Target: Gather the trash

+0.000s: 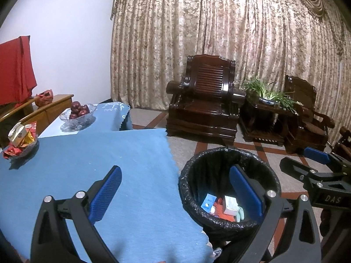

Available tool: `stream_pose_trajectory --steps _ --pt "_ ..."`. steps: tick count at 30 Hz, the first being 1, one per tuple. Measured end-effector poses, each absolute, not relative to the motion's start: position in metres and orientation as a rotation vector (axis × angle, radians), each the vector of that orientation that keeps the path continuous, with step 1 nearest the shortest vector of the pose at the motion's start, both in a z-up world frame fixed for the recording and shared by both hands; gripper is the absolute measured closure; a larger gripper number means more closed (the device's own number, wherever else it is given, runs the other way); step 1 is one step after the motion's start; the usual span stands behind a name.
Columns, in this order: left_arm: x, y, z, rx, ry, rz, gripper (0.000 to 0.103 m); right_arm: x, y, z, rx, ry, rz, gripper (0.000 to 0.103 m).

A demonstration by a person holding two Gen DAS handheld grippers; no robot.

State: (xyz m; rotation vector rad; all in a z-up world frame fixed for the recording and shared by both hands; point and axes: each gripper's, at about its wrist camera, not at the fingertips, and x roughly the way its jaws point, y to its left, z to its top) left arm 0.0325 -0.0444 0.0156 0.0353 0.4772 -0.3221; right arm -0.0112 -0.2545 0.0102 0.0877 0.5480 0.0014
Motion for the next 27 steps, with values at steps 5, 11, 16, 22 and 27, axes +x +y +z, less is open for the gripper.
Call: stream_pose_trajectory --steps 5,11,16,22,27 --pt "0.0318 -0.0432 0.0171 0.040 0.473 -0.316 0.006 -0.0113 -0.2537 0.0100 0.088 0.548 0.001 0.005" --pt "0.0314 -0.0429 0.0176 0.041 0.471 -0.314 0.006 -0.0109 -0.2532 0.0107 0.087 0.545 0.002 0.005" --pt "0.0316 -0.0426 0.0177 0.042 0.472 -0.315 0.006 -0.0094 -0.2513 0.0120 0.086 0.544 0.003 0.005" --pt "0.0316 -0.0428 0.0179 0.042 0.472 -0.316 0.006 -0.0079 -0.2505 0.0132 0.084 0.544 0.005 0.005" --pt "0.0311 -0.0433 0.0174 0.041 0.471 -0.314 0.006 -0.0087 -0.2501 0.0125 0.086 0.544 0.004 0.005"
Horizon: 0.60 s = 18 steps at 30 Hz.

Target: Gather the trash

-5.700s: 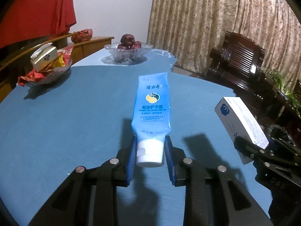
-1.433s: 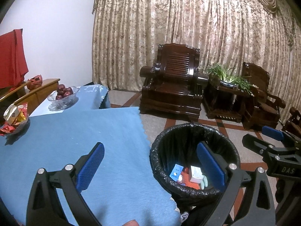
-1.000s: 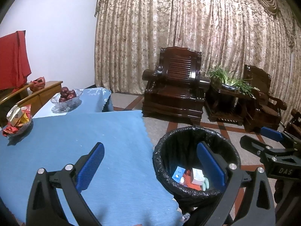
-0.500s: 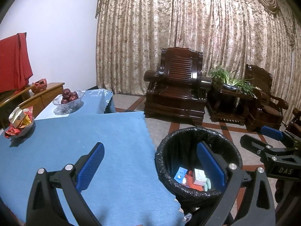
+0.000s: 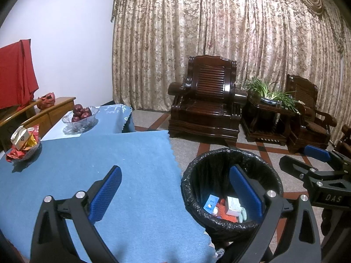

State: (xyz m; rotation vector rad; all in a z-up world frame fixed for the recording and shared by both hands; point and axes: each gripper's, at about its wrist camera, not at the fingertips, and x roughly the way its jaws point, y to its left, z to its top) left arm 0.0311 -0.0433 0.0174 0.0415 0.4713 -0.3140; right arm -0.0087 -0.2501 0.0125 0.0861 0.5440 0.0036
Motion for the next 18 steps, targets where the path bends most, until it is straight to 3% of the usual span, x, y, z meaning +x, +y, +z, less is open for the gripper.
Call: stream_pose_trajectory --steps 18 --pt "0.0320 -0.0418 0.0181 0.043 0.473 -0.314 0.006 -0.0084 -0.2483 0.0118 0.085 0.545 0.003 0.005"
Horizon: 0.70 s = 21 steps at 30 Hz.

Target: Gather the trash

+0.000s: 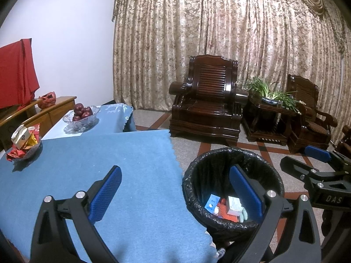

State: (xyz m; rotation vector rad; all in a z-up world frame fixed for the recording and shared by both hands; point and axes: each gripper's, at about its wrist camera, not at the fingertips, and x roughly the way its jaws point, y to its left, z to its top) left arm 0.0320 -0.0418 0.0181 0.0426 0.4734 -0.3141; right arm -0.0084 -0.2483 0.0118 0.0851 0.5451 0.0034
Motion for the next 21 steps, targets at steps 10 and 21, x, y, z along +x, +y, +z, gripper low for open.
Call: stream_pose_trajectory --steps 10,21 --pt "0.0336 -0.0383 0.0174 0.041 0.474 -0.311 0.006 -0.0087 -0.2477 0.0118 0.086 0.544 0.003 0.005" --pt "0.0338 -0.0383 0.0181 0.043 0.473 -0.311 0.006 -0.0088 -0.2478 0.0116 0.086 0.544 0.003 0.005"
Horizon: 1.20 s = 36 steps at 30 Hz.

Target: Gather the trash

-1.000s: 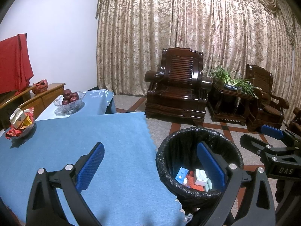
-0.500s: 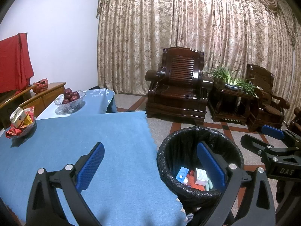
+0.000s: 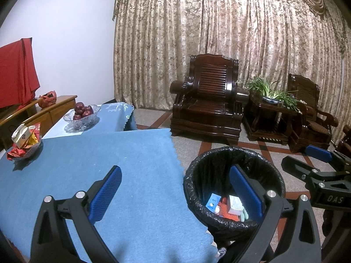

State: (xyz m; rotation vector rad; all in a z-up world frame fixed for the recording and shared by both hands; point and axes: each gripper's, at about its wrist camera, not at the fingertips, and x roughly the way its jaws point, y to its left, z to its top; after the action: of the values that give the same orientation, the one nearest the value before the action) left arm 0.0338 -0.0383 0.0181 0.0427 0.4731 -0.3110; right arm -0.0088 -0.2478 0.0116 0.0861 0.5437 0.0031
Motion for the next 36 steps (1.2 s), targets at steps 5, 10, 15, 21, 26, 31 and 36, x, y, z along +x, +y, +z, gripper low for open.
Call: stream_pose_trajectory --steps 5,10,15,21,26,31,36 --pt "0.0339 -0.0380 0.0184 0.044 0.475 -0.311 0.006 -0.0089 -0.2493 0.0112 0.085 0.544 0.003 0.005" --pt "0.0338 -0.0387 0.0188 0.043 0.475 -0.312 0.006 -0.0084 -0.2490 0.0113 0.086 0.546 0.004 0.005" --pt "0.0328 -0.0379 0.0183 0.044 0.477 -0.311 0.006 -0.0084 -0.2488 0.0119 0.086 0.545 0.004 0.005" --pt "0.0323 -0.0361 0.0175 0.046 0.477 -0.310 0.006 -0.0084 -0.2494 0.0121 0.085 0.545 0.005 0.005" --pt "0.0314 -0.0340 0.0166 0.046 0.479 -0.310 0.006 -0.0083 -0.2498 0.0122 0.085 0.545 0.005 0.005" --pt "0.0306 -0.0310 0.0157 0.046 0.481 -0.311 0.006 -0.0087 -0.2497 0.0117 0.086 0.547 0.006 0.005" --pt "0.0292 -0.0294 0.0124 0.048 0.482 -0.311 0.006 -0.0080 -0.2490 0.0113 0.085 0.549 0.006 0.005"
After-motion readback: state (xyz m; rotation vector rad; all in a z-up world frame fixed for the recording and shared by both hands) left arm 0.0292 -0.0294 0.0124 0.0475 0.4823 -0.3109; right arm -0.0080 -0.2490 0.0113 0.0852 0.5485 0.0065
